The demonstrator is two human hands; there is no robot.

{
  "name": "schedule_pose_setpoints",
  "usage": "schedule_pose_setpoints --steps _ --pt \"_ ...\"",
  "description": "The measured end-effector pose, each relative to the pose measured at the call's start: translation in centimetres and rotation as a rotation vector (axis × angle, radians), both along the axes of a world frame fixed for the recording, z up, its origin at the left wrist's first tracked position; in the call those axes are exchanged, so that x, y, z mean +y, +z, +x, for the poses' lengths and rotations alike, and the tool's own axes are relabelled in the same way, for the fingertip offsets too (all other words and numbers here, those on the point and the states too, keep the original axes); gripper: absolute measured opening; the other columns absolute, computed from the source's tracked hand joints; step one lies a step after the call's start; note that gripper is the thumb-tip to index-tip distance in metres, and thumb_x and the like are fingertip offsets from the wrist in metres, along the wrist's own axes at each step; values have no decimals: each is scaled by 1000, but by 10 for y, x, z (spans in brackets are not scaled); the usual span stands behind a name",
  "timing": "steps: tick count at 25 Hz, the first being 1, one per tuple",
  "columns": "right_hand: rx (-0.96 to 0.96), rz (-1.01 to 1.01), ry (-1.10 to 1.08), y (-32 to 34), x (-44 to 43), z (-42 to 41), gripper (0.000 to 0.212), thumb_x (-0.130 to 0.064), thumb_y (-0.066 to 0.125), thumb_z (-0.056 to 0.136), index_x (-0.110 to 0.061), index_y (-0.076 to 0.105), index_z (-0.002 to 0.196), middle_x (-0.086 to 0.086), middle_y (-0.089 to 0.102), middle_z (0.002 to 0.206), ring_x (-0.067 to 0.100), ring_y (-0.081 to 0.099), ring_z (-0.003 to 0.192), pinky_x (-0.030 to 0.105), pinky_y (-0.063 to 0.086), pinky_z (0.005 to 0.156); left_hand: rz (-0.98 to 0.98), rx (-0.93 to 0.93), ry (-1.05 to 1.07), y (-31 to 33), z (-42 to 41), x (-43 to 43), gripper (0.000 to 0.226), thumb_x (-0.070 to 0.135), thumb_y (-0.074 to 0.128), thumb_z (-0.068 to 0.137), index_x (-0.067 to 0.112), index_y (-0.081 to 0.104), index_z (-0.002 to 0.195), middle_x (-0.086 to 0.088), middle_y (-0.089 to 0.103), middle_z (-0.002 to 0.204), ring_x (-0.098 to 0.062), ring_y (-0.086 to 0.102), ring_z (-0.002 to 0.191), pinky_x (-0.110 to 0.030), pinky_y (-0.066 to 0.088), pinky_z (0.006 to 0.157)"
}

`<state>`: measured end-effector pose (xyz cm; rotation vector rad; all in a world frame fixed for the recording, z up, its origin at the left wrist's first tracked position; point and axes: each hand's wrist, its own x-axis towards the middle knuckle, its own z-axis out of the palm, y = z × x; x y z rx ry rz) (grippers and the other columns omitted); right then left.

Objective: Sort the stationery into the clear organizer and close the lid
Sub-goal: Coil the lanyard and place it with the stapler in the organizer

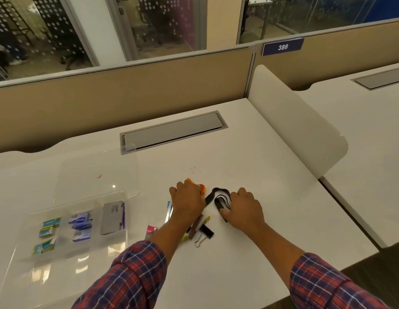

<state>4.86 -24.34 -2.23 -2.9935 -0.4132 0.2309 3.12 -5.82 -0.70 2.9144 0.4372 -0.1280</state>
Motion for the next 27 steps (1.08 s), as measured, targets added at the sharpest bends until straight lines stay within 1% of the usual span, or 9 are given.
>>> schedule_pose_setpoints --steps 4,5,7,9,11,15,17,22,27 --pt "-4 5 -2 3 8 3 67 -79 44 80 -19 62 106 3 56 108 25 56 97 38 50 72 -110 -27 -137 -1 13 21 28 34 64 94 29 75 119 -4 45 152 -29 39 138 -46 30 111" --pt "8 -16 23 4 9 3 66 -78 48 79 -20 62 106 3 55 108 24 55 96 37 49 71 -105 3 -184 0 16 24 27 36 62 96 28 75 118 -2 49 150 -28 41 139 -47 31 112" --pt "27 -48 65 2 11 3 54 -67 57 81 -19 62 105 3 54 108 23 54 93 35 45 66 -86 63 -276 4 20 27 26 38 54 99 25 76 102 5 65 117 -21 57 117 -47 38 106" --pt "41 -28 66 1 13 4 35 -48 57 87 -18 62 104 3 54 107 21 52 89 33 43 64 -55 65 -344 6 20 31 27 42 52 97 23 68 87 9 61 96 -16 59 101 -46 38 103" --pt "54 -11 51 -1 15 8 24 -33 52 90 -15 61 103 4 54 106 21 51 87 33 41 62 -19 66 -389 4 21 36 27 48 55 92 24 67 92 8 63 107 -16 58 109 -47 32 105" --pt "72 -33 77 -2 17 19 21 -24 48 96 -14 60 110 6 56 108 24 58 94 33 41 65 17 77 -428 3 21 42 45 62 54 85 26 69 107 7 63 122 -18 57 115 -49 29 104" --pt "83 -51 87 -4 17 24 22 -16 45 97 -15 61 111 6 58 106 24 60 92 31 41 66 62 65 -430 4 23 40 44 61 58 83 24 68 105 4 65 115 -20 59 107 -46 34 100" --pt "113 -24 57 -11 19 30 22 -11 44 94 -15 63 104 5 59 102 24 62 85 31 42 63 36 59 -372 3 32 33 12 32 62 88 24 55 82 0 60 91 -23 58 88 -39 35 84" --pt "147 -7 -20 -11 14 34 18 -10 45 93 -16 62 98 5 61 99 22 62 80 30 44 62 -126 3 -282 -2 33 33 15 14 61 92 20 57 79 2 59 75 -18 53 72 -34 37 81"
